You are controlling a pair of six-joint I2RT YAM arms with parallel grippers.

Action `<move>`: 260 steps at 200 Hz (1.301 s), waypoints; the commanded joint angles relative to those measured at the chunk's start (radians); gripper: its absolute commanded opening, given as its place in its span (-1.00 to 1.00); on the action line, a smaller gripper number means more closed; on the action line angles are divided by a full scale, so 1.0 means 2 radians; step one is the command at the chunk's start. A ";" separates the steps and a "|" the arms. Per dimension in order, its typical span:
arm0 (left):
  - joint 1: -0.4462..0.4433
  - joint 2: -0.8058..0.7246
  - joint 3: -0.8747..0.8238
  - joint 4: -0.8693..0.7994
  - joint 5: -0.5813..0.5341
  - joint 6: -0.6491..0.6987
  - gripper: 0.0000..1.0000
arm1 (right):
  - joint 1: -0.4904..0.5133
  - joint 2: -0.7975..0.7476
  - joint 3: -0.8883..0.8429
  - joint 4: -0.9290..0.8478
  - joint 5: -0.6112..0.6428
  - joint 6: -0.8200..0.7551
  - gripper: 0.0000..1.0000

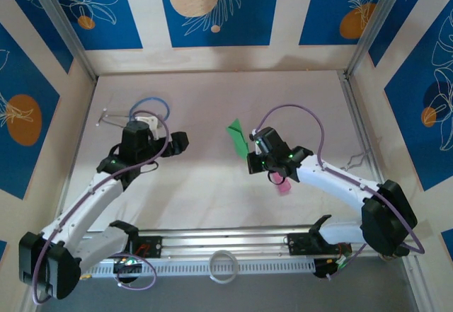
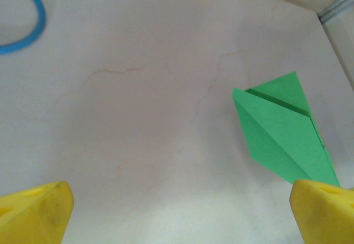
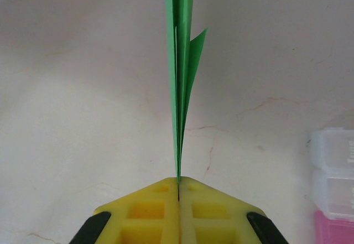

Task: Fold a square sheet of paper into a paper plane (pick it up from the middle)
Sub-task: Turn over the paper at the center of the table.

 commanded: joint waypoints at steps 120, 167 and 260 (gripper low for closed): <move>0.010 -0.008 -0.020 -0.001 -0.025 -0.044 1.00 | 0.072 0.061 0.109 -0.116 0.219 -0.094 -0.90; 0.011 -0.015 -0.007 -0.046 -0.060 -0.048 1.00 | 0.093 0.091 0.121 -0.127 0.263 -0.100 -0.90; 0.016 -0.078 -0.038 -0.069 -0.134 -0.070 1.00 | 0.127 0.177 0.152 -0.144 0.285 -0.116 -0.88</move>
